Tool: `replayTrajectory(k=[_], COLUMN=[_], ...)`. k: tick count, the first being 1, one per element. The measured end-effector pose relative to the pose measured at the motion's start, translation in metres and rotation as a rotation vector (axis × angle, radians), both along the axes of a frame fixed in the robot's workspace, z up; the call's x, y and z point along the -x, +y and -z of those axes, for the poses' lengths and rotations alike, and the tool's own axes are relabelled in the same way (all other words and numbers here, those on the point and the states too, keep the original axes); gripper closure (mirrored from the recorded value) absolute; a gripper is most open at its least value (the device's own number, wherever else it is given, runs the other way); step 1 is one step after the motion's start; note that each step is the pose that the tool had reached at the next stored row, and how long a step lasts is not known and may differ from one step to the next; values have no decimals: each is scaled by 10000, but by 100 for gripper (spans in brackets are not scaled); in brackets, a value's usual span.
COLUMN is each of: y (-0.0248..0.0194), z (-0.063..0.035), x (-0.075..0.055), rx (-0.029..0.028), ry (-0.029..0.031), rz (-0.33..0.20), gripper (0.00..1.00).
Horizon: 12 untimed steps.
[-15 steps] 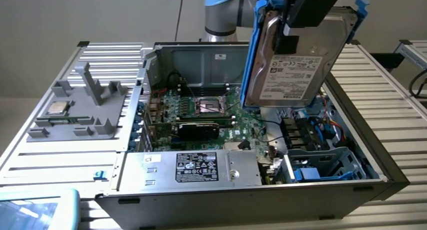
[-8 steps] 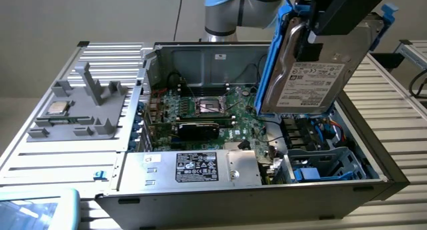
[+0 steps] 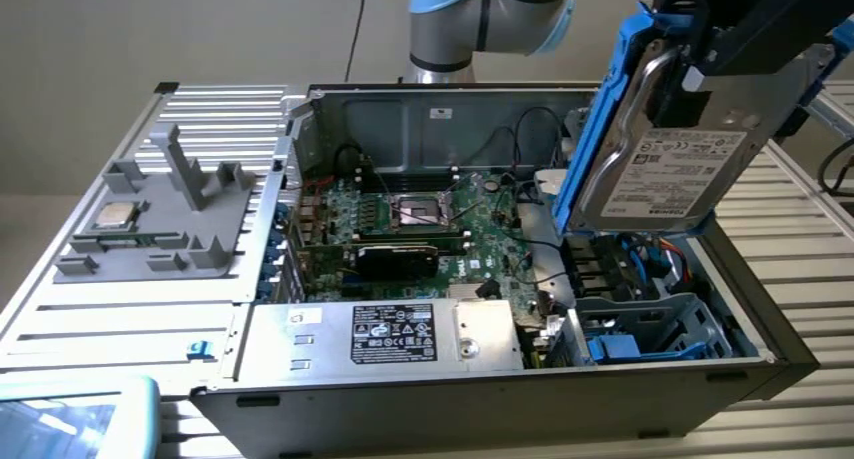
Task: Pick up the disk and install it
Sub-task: 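Pick up the disk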
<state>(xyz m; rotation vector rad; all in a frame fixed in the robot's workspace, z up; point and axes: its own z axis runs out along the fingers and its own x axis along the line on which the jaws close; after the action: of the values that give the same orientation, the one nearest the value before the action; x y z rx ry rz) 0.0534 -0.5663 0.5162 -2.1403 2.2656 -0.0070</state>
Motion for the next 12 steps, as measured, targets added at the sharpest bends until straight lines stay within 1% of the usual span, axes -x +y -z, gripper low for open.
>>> replayTrajectory(k=[8,12], y=[-23,-26], z=[-5,-5], x=[-300,-325], rx=[0,-1], ry=[0,0], rz=[0,0], gripper=[62,62])
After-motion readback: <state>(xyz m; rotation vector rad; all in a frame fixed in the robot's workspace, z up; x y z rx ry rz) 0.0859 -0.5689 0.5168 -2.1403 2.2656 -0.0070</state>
